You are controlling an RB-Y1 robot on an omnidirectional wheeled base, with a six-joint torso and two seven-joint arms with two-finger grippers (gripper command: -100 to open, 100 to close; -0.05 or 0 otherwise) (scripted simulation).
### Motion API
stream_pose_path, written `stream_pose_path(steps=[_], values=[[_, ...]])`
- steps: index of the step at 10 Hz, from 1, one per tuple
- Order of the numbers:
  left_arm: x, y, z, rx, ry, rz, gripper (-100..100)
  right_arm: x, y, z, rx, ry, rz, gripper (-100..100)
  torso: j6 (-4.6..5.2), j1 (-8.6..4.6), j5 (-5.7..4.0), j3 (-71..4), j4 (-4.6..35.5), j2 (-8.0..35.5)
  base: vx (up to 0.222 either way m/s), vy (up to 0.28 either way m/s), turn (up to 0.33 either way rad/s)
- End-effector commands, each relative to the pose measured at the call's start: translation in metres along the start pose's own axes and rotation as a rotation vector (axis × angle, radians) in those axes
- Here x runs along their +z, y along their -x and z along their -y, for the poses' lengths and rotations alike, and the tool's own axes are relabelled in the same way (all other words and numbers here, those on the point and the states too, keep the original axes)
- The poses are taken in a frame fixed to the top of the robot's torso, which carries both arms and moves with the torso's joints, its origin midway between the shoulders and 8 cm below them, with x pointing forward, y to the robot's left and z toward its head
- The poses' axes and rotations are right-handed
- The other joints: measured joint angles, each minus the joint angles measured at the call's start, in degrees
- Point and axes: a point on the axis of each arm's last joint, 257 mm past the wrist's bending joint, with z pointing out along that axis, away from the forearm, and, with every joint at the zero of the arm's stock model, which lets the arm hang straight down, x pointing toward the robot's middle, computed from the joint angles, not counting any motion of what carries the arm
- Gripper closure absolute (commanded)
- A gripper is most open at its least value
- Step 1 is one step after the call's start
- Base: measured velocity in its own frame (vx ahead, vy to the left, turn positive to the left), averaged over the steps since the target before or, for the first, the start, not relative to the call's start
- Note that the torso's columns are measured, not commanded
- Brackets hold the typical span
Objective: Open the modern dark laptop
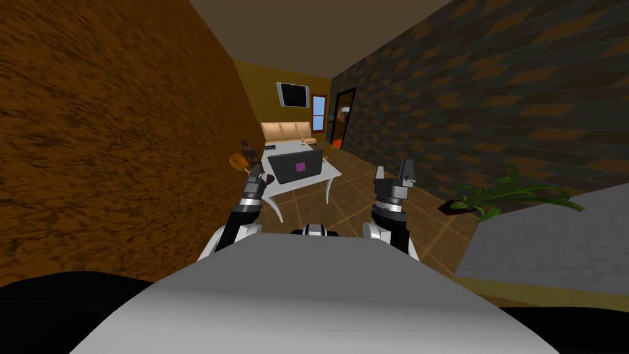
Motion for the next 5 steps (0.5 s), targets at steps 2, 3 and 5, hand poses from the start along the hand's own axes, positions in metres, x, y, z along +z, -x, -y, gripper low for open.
stream_pose_path(steps=[2, 3, 5], values=[[0.0, 0.002, -0.011, 0.013, 0.061, -0.011, -100, 0.0, 0.0, 0.0, 0.0, 0.0, 0.0, 0, 0.0, -0.03, -0.01, -0.02, -0.01, -0.04, 0.051, 0.036, -0.055], [0.0, 0.003, -0.014, 0.018, 0.076, -0.015, -100, 0.0, 0.0, 0.0, 0.0, 0.0, 0.0, 0, 0.0, 0.0, 0.0, -0.02, -0.01, -0.03, 0.044, 0.042, -0.065], [0.0, 0.004, -0.019, 0.027, 0.106, -0.022, -100, 0.0, 0.0, 0.0, 0.0, 0.0, 0.0, 0, 0.0, 0.0, 0.0, 0.0, 0.0, 0.0, 0.042, 0.04, -0.059]])
